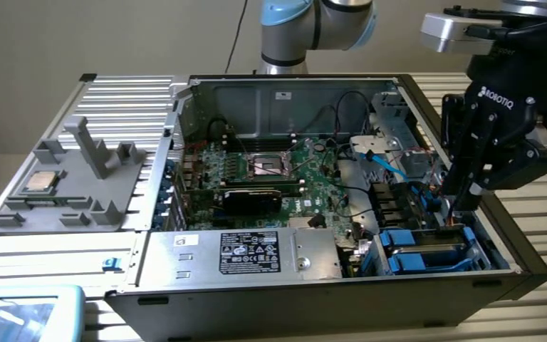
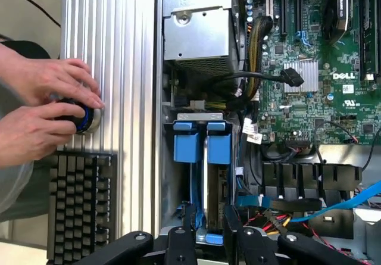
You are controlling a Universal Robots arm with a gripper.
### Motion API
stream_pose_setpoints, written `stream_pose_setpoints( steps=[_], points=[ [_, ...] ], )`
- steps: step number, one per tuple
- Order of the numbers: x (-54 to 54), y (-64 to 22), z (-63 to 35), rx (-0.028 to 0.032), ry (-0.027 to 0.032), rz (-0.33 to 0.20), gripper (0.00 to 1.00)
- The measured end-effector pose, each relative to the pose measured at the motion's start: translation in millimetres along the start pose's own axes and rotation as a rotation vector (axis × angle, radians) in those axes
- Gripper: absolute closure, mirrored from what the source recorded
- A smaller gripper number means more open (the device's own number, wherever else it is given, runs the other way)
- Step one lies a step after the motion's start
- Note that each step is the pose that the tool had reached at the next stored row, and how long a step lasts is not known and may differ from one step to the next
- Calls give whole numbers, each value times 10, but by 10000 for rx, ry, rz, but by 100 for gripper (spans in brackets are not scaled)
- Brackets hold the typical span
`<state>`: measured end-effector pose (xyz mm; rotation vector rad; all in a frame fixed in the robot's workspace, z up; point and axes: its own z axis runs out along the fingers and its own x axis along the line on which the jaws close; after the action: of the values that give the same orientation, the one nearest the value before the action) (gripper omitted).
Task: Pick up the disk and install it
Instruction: 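Insert the first disk wire, then insert the second disk wire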
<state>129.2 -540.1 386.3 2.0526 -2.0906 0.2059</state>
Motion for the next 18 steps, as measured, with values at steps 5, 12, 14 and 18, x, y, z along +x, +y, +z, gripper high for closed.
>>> stream_pose_setpoints(
  steps=[5, 12, 14, 18],
  points=[
    [-106, 84, -22, 27, 23, 8, 68],
    [-148, 157, -25, 48, 34, 14, 68],
    [-148, 157, -25, 48, 34, 14, 68],
    [-148, 157, -25, 48, 34, 14, 68]
  ],
)
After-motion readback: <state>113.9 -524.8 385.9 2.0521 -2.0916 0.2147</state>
